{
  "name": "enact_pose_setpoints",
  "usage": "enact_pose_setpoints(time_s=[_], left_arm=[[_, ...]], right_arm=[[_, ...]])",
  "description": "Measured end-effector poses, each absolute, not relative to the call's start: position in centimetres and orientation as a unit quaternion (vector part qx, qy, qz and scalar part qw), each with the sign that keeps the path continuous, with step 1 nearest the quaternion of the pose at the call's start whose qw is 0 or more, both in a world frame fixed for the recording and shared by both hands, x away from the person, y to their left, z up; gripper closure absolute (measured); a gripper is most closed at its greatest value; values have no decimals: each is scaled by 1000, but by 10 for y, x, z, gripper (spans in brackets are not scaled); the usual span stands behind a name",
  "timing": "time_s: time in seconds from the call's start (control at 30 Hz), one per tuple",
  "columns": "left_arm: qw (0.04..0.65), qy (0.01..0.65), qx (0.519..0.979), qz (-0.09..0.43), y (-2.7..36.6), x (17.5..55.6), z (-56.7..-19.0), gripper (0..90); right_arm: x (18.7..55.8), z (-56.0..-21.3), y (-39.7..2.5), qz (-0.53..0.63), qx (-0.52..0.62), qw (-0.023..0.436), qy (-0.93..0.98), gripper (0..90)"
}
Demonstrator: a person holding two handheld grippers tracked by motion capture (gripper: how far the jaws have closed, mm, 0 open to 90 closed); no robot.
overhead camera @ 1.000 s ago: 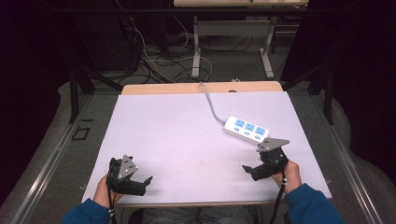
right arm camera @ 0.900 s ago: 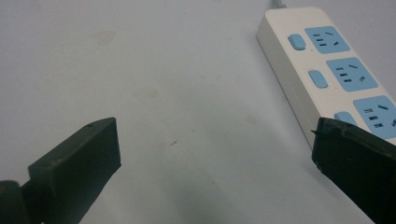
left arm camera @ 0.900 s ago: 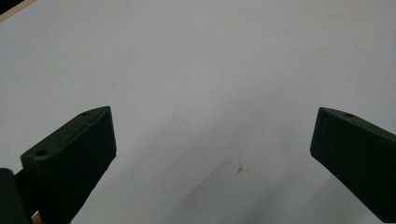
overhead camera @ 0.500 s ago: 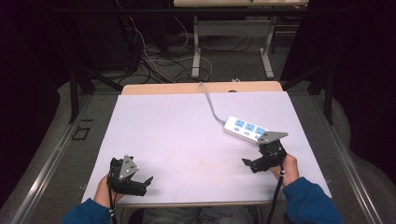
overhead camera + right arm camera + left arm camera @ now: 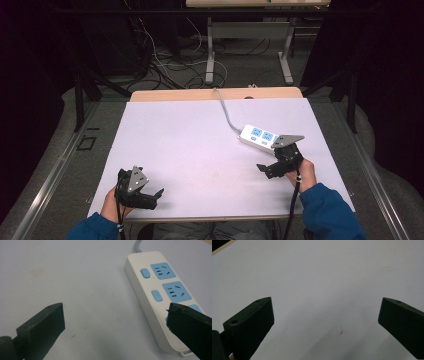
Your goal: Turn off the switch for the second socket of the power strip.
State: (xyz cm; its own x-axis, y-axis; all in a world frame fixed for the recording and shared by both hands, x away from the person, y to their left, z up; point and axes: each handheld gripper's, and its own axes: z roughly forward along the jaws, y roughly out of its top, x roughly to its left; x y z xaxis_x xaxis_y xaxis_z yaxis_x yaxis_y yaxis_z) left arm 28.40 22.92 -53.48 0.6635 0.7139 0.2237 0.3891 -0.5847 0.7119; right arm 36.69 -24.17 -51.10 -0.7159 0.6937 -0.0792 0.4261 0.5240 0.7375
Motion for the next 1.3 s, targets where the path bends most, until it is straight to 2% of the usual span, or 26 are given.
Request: enact_pose_setpoints(time_s=[1.3], left_arm=[[321,324,854,250,229,284,-534,1]], right_arm=[[407,-508,-228,350,338,186,854,20]])
